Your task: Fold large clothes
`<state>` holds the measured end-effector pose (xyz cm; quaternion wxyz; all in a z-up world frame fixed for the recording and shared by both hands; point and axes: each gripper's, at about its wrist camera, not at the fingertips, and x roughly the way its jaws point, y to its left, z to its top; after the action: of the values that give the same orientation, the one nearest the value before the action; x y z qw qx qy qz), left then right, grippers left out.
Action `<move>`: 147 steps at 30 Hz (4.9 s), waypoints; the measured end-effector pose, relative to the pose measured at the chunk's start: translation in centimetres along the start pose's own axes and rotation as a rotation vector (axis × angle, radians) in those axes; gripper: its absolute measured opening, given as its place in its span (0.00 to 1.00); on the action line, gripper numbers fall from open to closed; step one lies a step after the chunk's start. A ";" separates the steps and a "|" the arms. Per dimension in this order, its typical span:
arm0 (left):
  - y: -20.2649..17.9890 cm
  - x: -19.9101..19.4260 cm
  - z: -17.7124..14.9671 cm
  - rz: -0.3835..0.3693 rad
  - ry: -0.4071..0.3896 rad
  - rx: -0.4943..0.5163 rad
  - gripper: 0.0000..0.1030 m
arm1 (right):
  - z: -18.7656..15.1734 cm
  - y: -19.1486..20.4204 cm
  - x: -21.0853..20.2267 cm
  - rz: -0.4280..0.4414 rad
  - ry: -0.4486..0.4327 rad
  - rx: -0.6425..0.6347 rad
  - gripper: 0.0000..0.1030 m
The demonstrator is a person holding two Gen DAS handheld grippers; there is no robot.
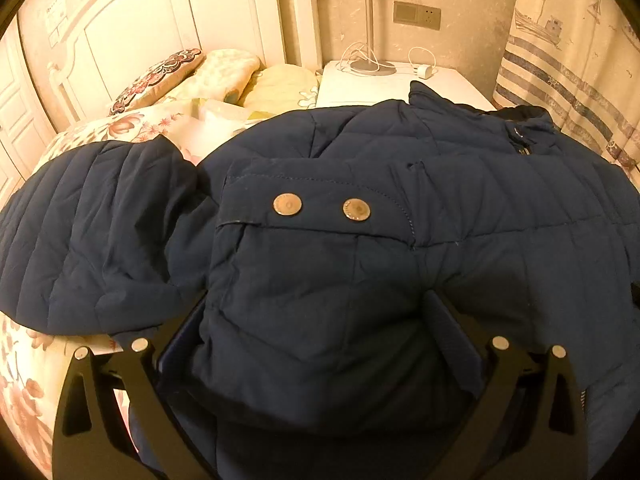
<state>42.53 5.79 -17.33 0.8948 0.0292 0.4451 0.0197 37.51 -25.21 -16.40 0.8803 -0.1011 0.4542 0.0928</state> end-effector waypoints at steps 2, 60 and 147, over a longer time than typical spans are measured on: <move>0.1 0.0 0.0 -0.003 -0.001 -0.002 0.98 | 0.9 -0.3 -0.9 -0.020 -0.031 0.005 0.48; 1.6 -0.1 -0.1 -0.064 -0.034 -0.096 0.98 | 3.6 0.8 0.0 -0.109 -0.111 0.140 0.84; 14.8 -8.9 -6.6 0.030 -0.264 -0.694 0.54 | -2.5 1.0 -2.8 0.139 -0.405 0.552 0.86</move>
<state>31.77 20.27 -13.22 0.9007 -0.2672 0.2924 0.1786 33.71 -25.10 -15.59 0.9383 0.1923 0.2839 0.0444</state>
